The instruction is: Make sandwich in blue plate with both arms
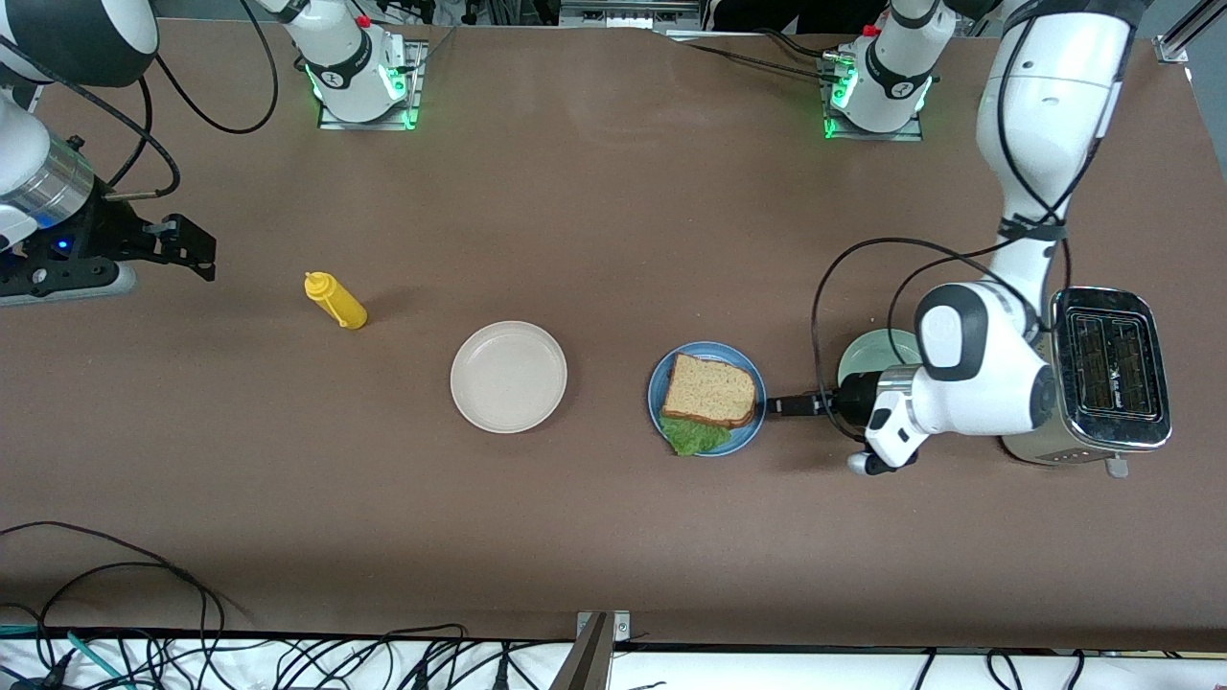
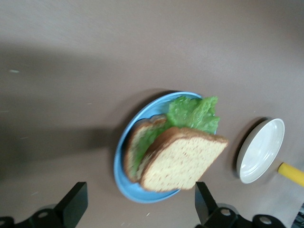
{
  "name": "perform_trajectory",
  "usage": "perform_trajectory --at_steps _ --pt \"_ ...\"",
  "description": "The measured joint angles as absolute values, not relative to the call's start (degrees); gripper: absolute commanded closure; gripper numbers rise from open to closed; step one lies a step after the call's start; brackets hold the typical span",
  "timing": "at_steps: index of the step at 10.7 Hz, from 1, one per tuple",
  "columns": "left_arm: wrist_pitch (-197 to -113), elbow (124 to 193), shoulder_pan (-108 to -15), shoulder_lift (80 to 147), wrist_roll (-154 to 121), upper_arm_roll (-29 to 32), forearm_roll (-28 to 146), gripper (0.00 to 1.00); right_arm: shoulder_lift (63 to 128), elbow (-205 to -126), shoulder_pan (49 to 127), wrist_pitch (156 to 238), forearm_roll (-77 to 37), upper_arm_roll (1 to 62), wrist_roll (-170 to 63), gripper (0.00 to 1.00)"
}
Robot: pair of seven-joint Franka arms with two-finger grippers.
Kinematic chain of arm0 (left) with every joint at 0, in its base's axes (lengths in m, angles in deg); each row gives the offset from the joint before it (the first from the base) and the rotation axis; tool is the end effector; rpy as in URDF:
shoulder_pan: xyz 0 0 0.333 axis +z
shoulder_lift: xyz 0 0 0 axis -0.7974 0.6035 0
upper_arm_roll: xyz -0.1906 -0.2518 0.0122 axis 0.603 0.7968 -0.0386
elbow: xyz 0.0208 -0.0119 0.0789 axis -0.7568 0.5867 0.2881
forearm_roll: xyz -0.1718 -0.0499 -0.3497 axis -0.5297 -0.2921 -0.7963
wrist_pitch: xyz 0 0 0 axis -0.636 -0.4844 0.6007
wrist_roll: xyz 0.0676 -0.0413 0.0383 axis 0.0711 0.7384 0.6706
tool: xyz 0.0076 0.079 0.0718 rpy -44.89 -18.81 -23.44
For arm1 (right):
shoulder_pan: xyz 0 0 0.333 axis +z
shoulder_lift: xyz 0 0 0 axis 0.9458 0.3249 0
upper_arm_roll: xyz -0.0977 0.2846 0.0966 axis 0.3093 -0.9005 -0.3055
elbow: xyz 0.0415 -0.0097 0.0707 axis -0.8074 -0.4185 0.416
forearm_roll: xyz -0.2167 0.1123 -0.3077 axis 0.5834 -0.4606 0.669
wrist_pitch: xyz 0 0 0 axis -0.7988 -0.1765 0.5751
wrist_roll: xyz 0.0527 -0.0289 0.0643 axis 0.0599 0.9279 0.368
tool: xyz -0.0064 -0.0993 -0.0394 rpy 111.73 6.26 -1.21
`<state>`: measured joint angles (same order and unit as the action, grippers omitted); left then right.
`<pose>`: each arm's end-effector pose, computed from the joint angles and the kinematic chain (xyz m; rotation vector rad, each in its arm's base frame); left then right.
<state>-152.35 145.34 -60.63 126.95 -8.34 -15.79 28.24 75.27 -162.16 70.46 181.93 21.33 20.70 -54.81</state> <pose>0.6823 -0.1426 0.2569 2.5142 0.2306 -0.3021 0.5819 0.0387 0.5676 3.0562 0.2427 0.0577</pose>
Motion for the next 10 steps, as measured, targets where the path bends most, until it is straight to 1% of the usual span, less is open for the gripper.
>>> perform_trajectory --at_steps 3,5,7,10 --pt "-143.9 144.8 -57.6 120.7 -8.3 -16.2 38.5 0.00 75.0 -162.0 70.5 181.9 21.2 20.5 -58.3 0.00" --pt "-139.1 144.8 -57.6 115.3 -8.3 -16.3 51.4 0.00 74.9 -161.9 70.5 181.9 21.1 20.4 -58.9 0.00" --pt "-135.0 145.2 -57.9 109.9 -8.3 -16.2 57.7 0.00 74.9 -161.9 70.5 181.9 20.5 20.4 -59.3 0.00" --pt "-133.6 145.5 -56.4 103.4 -8.3 -16.8 62.8 0.00 74.9 -161.9 70.5 181.9 19.1 20.4 -59.6 0.00"
